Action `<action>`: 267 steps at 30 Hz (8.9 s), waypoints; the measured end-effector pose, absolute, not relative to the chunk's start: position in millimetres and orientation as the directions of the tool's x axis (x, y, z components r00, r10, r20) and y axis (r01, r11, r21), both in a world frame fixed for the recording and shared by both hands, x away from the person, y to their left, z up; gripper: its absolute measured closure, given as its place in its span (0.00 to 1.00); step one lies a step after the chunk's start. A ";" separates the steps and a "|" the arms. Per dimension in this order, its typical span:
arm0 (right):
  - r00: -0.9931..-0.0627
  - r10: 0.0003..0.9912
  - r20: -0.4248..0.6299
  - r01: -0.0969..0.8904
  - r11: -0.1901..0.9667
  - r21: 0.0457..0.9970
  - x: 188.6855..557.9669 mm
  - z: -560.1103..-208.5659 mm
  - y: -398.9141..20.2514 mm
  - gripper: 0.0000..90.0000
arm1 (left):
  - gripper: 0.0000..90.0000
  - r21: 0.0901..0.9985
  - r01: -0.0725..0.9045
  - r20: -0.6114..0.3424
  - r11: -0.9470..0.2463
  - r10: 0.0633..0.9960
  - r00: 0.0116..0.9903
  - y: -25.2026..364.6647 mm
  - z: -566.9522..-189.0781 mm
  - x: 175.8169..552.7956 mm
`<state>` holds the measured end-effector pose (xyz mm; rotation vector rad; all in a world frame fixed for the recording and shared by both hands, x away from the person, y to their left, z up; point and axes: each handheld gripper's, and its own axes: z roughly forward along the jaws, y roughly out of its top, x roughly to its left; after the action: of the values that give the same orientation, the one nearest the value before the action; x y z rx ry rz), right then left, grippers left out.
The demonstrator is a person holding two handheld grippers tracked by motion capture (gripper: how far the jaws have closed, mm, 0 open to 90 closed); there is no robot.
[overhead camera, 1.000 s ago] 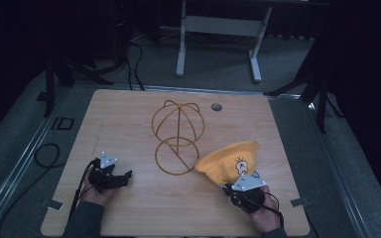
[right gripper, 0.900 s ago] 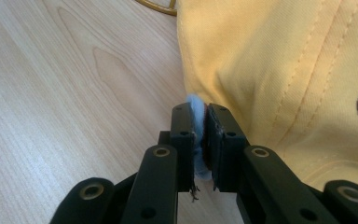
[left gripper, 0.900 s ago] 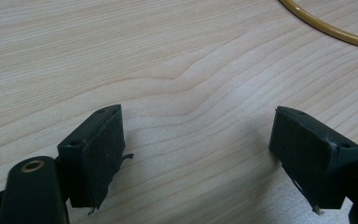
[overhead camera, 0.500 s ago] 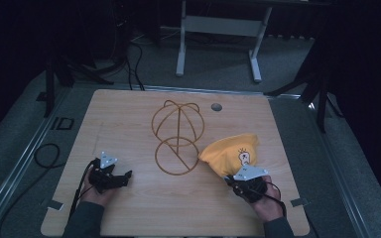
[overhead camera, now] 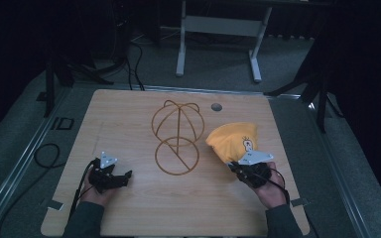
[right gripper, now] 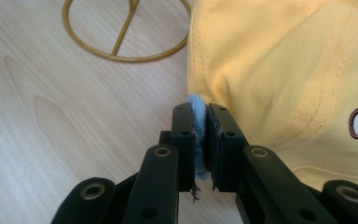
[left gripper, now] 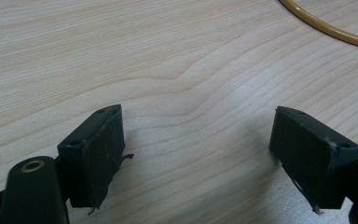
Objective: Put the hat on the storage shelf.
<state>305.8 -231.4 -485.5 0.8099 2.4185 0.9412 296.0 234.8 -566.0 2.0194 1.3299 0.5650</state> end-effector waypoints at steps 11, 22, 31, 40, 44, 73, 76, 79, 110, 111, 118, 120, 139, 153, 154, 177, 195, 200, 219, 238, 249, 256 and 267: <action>-0.740 0.641 -0.204 0.359 0.633 0.686 318.5 -468.7 -233.5 0.91 | 0.20 0.715 0.641 0.005 -0.279 0.919 0.395 235.0 -566.0 296.0; -0.744 0.626 -0.233 0.348 0.662 0.664 325.2 -457.1 -230.2 0.91 | 0.20 0.715 0.641 0.005 -0.280 0.919 0.395 235.0 -566.0 296.0; -0.739 0.616 -0.272 0.340 0.690 0.638 327.7 -439.0 -234.5 0.91 | 0.20 0.717 0.640 0.004 -0.277 0.919 0.394 234.8 -566.1 296.0; -0.727 0.615 -0.306 0.334 0.706 0.625 329.2 -424.6 -243.5 0.91 | 0.20 0.716 0.640 0.006 -0.279 0.919 0.395 235.0 -566.1 296.0; -0.714 0.610 -0.344 0.315 0.718 0.620 331.6 -410.1 -244.7 0.91 | 0.20 0.716 0.640 0.006 -0.280 0.919 0.395 235.0 -566.1 296.0; -0.738 0.540 -0.404 0.266 0.784 0.561 352.5 -394.0 -200.0 0.89 | 0.20 0.716 0.639 0.007 -0.281 0.918 0.396 235.1 -566.1 296.1; -0.746 0.540 -0.390 0.265 0.778 0.569 353.7 -394.6 -198.9 0.88 | 0.20 0.716 0.639 0.007 -0.280 0.918 0.396 235.0 -566.1 296.1; -0.754 0.558 -0.346 0.260 0.738 0.623 354.9 -389.8 -200.2 0.84 | 0.20 0.716 0.640 0.006 -0.279 0.919 0.395 235.0 -566.1 296.0; -0.732 0.595 -0.333 0.295 0.717 0.631 390.6 -388.2 -205.6 0.72 | 0.20 0.716 0.640 0.006 -0.280 0.918 0.396 235.0 -566.1 296.2; -0.733 0.593 -0.333 0.294 0.717 0.632 392.6 -388.6 -205.3 0.72 | 0.20 0.716 0.640 0.006 -0.280 0.918 0.396 235.0 -566.1 296.2; -0.739 0.590 -0.325 0.309 0.726 0.614 401.4 -391.6 -204.1 0.70 | 0.20 0.716 0.639 0.005 -0.279 0.918 0.396 234.9 -566.1 296.3; -0.739 0.594 -0.317 0.317 0.723 0.614 403.4 -391.6 -203.8 0.68 | 0.20 0.717 0.640 0.004 -0.278 0.919 0.395 234.9 -566.1 296.3; -0.774 0.570 -0.276 0.337 0.740 0.582 426.6 -395.2 -198.7 0.44 | 0.20 0.716 0.640 0.004 -0.278 0.919 0.395 234.9 -566.1 296.2; -0.801 0.527 -0.283 0.328 0.782 0.530 442.2 -413.0 -183.8 0.31 | 0.20 0.716 0.639 0.005 -0.280 0.918 0.396 235.0 -566.1 296.4; -0.801 0.527 -0.283 0.328 0.782 0.530 442.2 -413.0 -183.8 0.31 | 0.20 0.716 0.640 0.005 -0.280 0.918 0.396 235.0 -566.1 296.3; -0.839 0.382 -0.388 0.239 0.898 0.368 441.4 -435.2 -172.3 0.94 | 0.20 0.716 0.639 0.005 -0.280 0.918 0.396 234.9 -566.1 296.3; -0.743 0.588 -0.319 0.421 0.782 0.459 432.8 -418.6 -193.4 0.94 | 0.20 0.716 0.639 0.005 -0.281 0.917 0.398 234.9 -566.1 296.5; -0.713 0.635 -0.298 0.445 0.738 0.508 431.5 -409.2 -202.4 0.94 | 0.20 0.716 0.639 0.005 -0.281 0.918 0.397 234.9 -566.1 296.4; -0.648 0.745 -0.158 0.494 0.569 0.658 435.4 -391.9 -236.7 0.94 | 0.20 0.716 0.639 0.005 -0.281 0.917 0.398 234.9 -566.1 296.5; -0.624 0.779 -0.065 0.497 0.460 0.736 437.8 -373.9 -259.7 0.94 | 0.20 0.716 0.639 0.005 -0.281 0.918 0.398 234.9 -566.1 296.5; -0.627 0.778 -0.030 0.481 0.417 0.771 436.6 -367.1 -265.3 0.94 | 0.20 0.716 0.639 0.005 -0.281 0.918 0.398 234.9 -566.1 296.5; -0.634 0.773 -0.017 0.471 0.403 0.785 435.2 -363.4 -267.1 0.94 | 0.20 0.716 0.639 0.005 -0.280 0.918 0.397 234.8 -566.2 296.4; -0.657 0.754 -0.006 0.433 0.384 0.816 428.9 -348.3 -265.6 0.94 | 0.20 0.716 0.638 0.007 -0.282 0.917 0.398 234.9 -566.2 296.5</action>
<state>428.9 -265.6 -348.3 1.0290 2.2710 1.1700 296.5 234.9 -566.2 2.0232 1.3236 0.5662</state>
